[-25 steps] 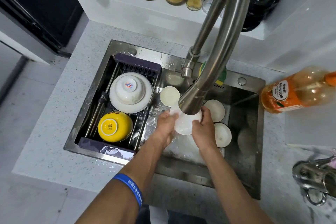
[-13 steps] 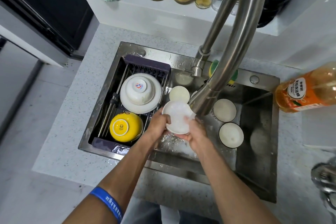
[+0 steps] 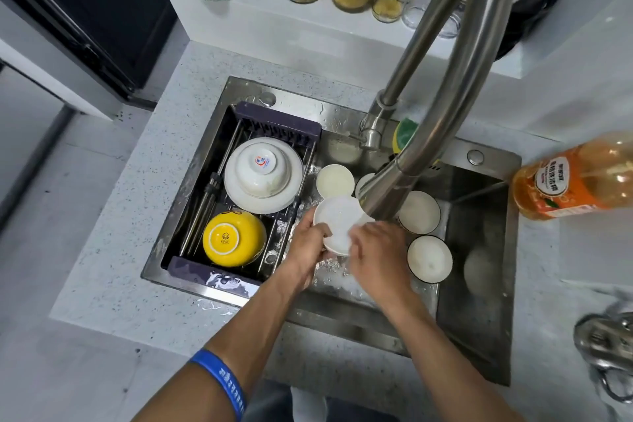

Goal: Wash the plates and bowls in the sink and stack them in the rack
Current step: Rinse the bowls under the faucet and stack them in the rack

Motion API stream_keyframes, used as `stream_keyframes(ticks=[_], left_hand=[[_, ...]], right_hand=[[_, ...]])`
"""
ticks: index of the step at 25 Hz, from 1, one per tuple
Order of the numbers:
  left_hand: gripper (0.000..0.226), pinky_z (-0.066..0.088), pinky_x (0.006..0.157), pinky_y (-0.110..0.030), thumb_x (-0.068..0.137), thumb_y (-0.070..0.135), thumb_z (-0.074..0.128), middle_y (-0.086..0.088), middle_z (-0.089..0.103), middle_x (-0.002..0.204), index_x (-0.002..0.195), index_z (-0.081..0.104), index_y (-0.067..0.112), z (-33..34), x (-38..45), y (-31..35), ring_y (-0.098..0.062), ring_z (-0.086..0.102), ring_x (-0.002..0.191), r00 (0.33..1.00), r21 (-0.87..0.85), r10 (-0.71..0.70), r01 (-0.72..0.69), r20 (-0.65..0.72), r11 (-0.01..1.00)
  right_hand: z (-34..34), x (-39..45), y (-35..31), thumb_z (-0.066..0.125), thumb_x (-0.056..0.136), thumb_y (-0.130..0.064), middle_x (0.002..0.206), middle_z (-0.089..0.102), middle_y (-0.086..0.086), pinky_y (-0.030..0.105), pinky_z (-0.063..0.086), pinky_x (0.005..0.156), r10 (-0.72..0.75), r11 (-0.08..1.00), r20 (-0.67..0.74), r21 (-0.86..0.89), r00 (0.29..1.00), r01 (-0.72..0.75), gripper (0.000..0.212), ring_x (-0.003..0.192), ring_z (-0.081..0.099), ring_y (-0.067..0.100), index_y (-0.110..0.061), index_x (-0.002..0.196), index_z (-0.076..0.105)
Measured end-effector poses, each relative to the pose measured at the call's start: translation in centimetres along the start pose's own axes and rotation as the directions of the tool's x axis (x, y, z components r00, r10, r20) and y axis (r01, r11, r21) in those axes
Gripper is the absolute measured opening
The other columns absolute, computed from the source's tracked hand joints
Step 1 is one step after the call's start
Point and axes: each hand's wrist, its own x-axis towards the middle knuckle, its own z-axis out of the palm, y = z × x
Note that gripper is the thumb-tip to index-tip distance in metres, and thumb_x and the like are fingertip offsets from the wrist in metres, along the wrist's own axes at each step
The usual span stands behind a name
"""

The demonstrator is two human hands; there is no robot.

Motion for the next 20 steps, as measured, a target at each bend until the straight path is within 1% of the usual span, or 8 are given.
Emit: stream_keyframes(ticks=[2, 4, 6, 9, 11, 15, 17, 20], left_hand=[[0.029, 0.053, 0.062, -0.029, 0.100, 0.015, 0.045, -0.007, 0.070, 0.107, 0.122, 0.062, 0.026, -0.3, 0.1, -0.2, -0.017, 0.064, 0.087, 1.000, 0.010, 0.000, 0.000, 0.008, 1.000], [0.028, 0.056, 0.060, -0.029, 0.104, 0.035, 0.045, -0.009, 0.073, 0.108, 0.122, 0.063, 0.024, -0.6, 0.2, -0.2, -0.019, 0.069, 0.088, 1.000, 0.040, 0.028, -0.028, 0.011, 0.999], [0.033, 0.058, 0.064, -0.034, 0.103, 0.044, 0.045, -0.009, 0.073, 0.108, 0.122, 0.064, 0.025, -0.8, 0.6, -0.2, -0.023, 0.071, 0.093, 0.998, 0.055, 0.062, -0.064, 0.030, 0.996], [0.034, 0.058, 0.065, -0.030, 0.104, 0.041, 0.043, -0.007, 0.074, 0.108, 0.120, 0.066, 0.022, -0.8, 0.7, -0.5, -0.022, 0.070, 0.097, 0.995, 0.064, 0.090, -0.092, 0.034, 0.994], [0.032, 0.056, 0.063, -0.024, 0.106, 0.034, 0.042, -0.011, 0.072, 0.110, 0.118, 0.065, 0.016, -1.1, 1.1, -0.6, -0.021, 0.070, 0.095, 0.994, 0.067, 0.110, -0.109, -0.007, 0.992], [0.032, 0.057, 0.063, -0.031, 0.098, 0.002, 0.041, -0.012, 0.072, 0.108, 0.117, 0.062, 0.017, -1.1, 1.2, -1.6, -0.022, 0.069, 0.090, 0.999, 0.082, -0.008, 0.011, -0.038, 0.997], [0.033, 0.060, 0.065, -0.031, 0.092, -0.005, 0.048, -0.009, 0.075, 0.103, 0.109, 0.065, 0.017, -0.7, 1.2, -1.5, -0.019, 0.071, 0.087, 0.997, 0.142, -0.055, 0.047, 0.053, 0.989], [0.028, 0.060, 0.066, -0.027, 0.088, -0.008, 0.060, -0.006, 0.075, 0.100, 0.097, 0.070, 0.017, 0.0, 2.0, -0.5, -0.017, 0.070, 0.085, 1.000, 0.168, 0.020, -0.023, 0.021, 0.985]], right_hand=[[-0.2, 1.4, -1.4, 0.051, 0.095, -0.016, 0.096, 0.064, 0.003, 0.041, 0.053, 0.079, -0.107, 0.993, 0.254, 0.083, 0.961, 0.089, 0.013, 0.084, 0.062, 0.021, -0.017, 0.098, 0.063], [0.0, 2.6, -1.7, 0.046, 0.099, -0.026, 0.102, 0.060, 0.003, 0.036, 0.053, 0.072, -0.025, 0.996, 0.289, 0.094, 0.957, -0.002, 0.014, 0.083, 0.062, 0.021, -0.023, 0.104, 0.059], [-0.3, 3.1, -2.2, 0.046, 0.097, -0.027, 0.101, 0.063, 0.003, 0.028, 0.042, 0.067, 0.031, 0.999, 0.324, -0.021, 0.946, -0.026, 0.018, 0.087, 0.063, 0.023, -0.023, 0.096, 0.063], [-1.1, 3.0, -2.8, 0.049, 0.095, -0.026, 0.116, 0.063, -0.009, 0.024, 0.038, 0.073, -0.058, 0.984, 0.425, 0.179, 0.903, -0.021, 0.023, 0.102, 0.059, 0.013, -0.025, 0.104, 0.070], [-2.0, 2.2, -2.5, 0.049, 0.097, -0.036, 0.113, 0.065, -0.008, 0.026, 0.044, 0.076, -0.097, 0.979, 0.459, 0.205, 0.883, 0.000, 0.024, 0.095, 0.061, 0.012, -0.025, 0.108, 0.069], [-1.7, -0.7, -1.7, 0.059, 0.086, -0.021, 0.110, 0.068, -0.001, 0.037, 0.043, 0.093, -0.229, 0.956, 0.383, -0.086, 0.895, 0.281, 0.031, 0.105, 0.062, 0.023, -0.022, 0.116, 0.067], [-1.6, -1.0, -1.7, 0.059, 0.084, -0.009, 0.111, 0.068, 0.002, 0.037, 0.037, 0.095, -0.175, 0.919, 0.403, -0.260, 0.898, 0.296, 0.033, 0.108, 0.060, 0.025, -0.017, 0.115, 0.067], [-1.7, -2.0, -0.9, 0.059, 0.084, -0.005, 0.104, 0.070, 0.007, 0.039, 0.038, 0.093, -0.115, 0.866, 0.426, -0.400, 0.897, 0.300, 0.026, 0.101, 0.062, 0.027, -0.011, 0.107, 0.067]])
